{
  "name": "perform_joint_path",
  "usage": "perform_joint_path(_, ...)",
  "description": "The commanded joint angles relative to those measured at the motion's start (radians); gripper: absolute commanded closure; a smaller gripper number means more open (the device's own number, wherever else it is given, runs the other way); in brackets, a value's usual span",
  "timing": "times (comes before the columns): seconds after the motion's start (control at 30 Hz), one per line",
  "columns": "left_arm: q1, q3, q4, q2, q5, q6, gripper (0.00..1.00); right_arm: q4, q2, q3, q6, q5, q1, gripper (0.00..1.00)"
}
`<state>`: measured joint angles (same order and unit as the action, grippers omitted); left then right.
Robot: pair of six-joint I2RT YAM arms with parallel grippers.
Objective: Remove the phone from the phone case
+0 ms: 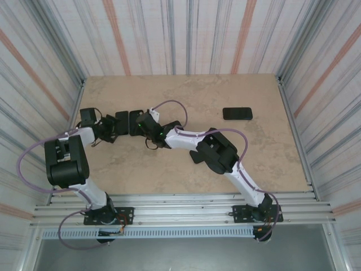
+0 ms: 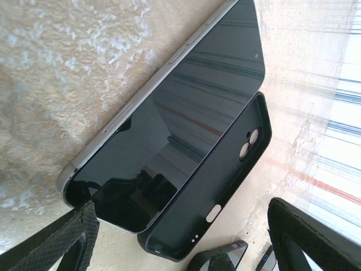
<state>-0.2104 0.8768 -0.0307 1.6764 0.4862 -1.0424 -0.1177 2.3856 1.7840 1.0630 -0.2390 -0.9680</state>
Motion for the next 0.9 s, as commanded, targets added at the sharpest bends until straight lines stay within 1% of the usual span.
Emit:
perform_joint_path(0.0, -0.012, 0.021, -0.032, -0.025, -0.004, 0.030, 0.19, 0.039, -0.061, -0.014, -0.043, -0.027, 0.009, 0.33)
perform_joint_path(0.17, -0.012, 0.024, -0.057, -0.065, -0.009, 0.060, 0.18, 0.044, -0.123, -0.064, -0.093, -0.027, 0.017, 0.27)
perform_joint_path(0.27, -0.012, 0.036, -0.092, -0.115, -0.017, 0.118, 0.13, 0.052, -0.187, -0.128, -0.140, -0.020, 0.029, 0.23)
perform_joint_path(0.3, -0.012, 0.040, -0.102, -0.132, -0.016, 0.141, 0.10, 0.054, -0.214, -0.156, -0.159, -0.018, 0.034, 0.19)
perform_joint_path(0.33, -0.012, 0.045, -0.113, -0.150, -0.015, 0.166, 0.10, 0.057, -0.240, -0.183, -0.179, -0.007, 0.042, 0.15)
perform_joint_path(0.4, -0.007, 0.058, -0.128, -0.181, -0.011, 0.220, 0.09, 0.072, -0.288, -0.229, -0.224, 0.016, 0.056, 0.12)
perform_joint_path(0.43, 0.004, 0.073, -0.146, -0.194, -0.019, 0.254, 0.02, 0.082, -0.312, -0.253, -0.252, 0.023, 0.063, 0.10)
perform_joint_path(0.53, 0.043, 0.130, -0.209, -0.210, -0.043, 0.360, 0.01, 0.108, -0.383, -0.326, -0.299, 0.073, 0.092, 0.01)
perform_joint_path(0.63, 0.083, 0.178, -0.232, -0.207, -0.037, 0.449, 0.01, 0.110, -0.464, -0.412, -0.324, 0.142, 0.132, 0.00)
perform_joint_path(0.7, 0.119, 0.210, -0.238, -0.200, -0.023, 0.531, 0.01, 0.116, -0.519, -0.459, -0.351, 0.199, 0.164, 0.01)
perform_joint_path(0.73, 0.137, 0.226, -0.246, -0.197, -0.023, 0.576, 0.01, 0.119, -0.541, -0.478, -0.369, 0.230, 0.180, 0.01)
perform_joint_path(0.8, 0.187, 0.271, -0.283, -0.181, -0.027, 0.708, 0.01, 0.132, -0.591, -0.515, -0.400, 0.300, 0.217, 0.01)
perform_joint_path(0.87, 0.220, 0.305, -0.304, -0.159, 0.008, 0.807, 0.02, 0.142, -0.636, -0.544, -0.440, 0.358, 0.246, 0.01)
